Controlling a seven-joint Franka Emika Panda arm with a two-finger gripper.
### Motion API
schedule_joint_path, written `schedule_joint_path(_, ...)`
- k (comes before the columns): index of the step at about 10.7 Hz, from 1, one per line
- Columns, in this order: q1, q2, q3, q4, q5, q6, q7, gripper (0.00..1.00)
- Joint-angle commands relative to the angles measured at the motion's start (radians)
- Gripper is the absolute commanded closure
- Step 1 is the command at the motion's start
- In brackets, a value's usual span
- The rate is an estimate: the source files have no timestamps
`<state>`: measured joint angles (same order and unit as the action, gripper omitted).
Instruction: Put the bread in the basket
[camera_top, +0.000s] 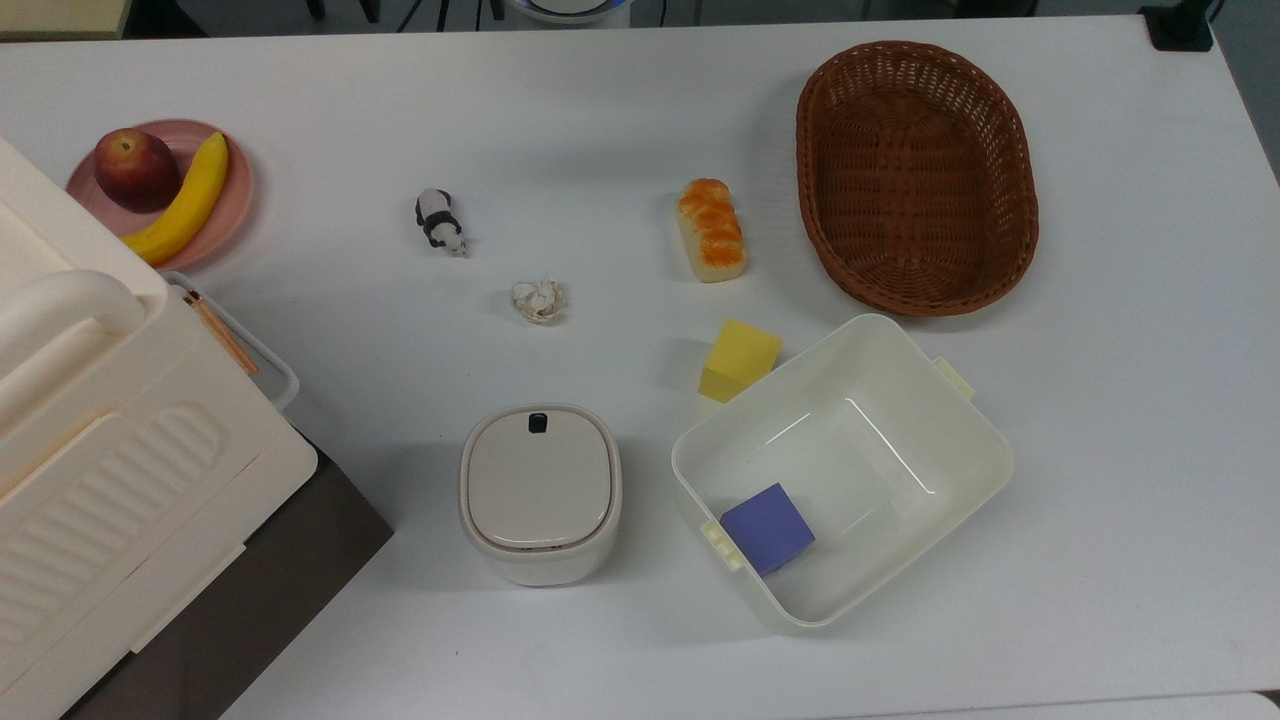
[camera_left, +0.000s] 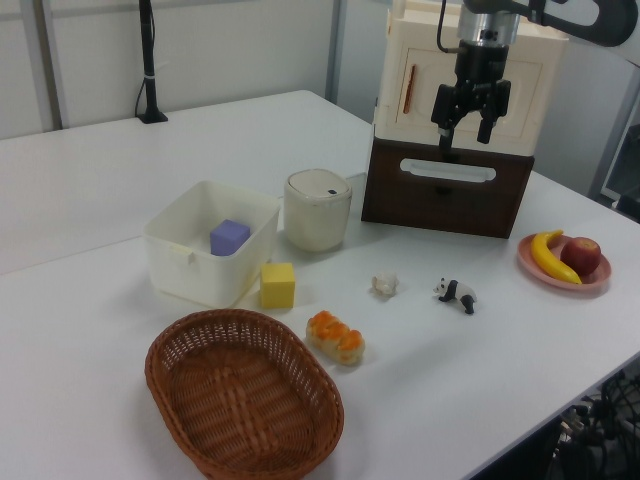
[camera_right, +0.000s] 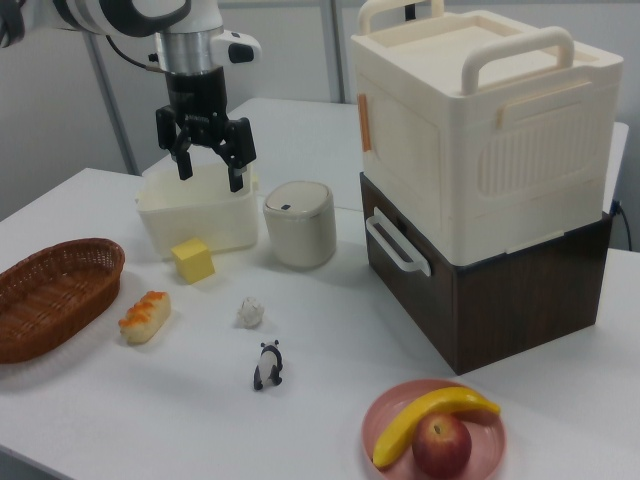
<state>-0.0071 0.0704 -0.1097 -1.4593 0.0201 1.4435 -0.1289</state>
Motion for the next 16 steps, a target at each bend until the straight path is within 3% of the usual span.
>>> schedule_joint_path(1,-0.001,-0.023,-0.005,-0.032,0.030,0.053,0.050,0.00)
schedule_joint_path(16,0.010,-0.018,0.002,-0.050,0.020,0.061,0.057,0.00)
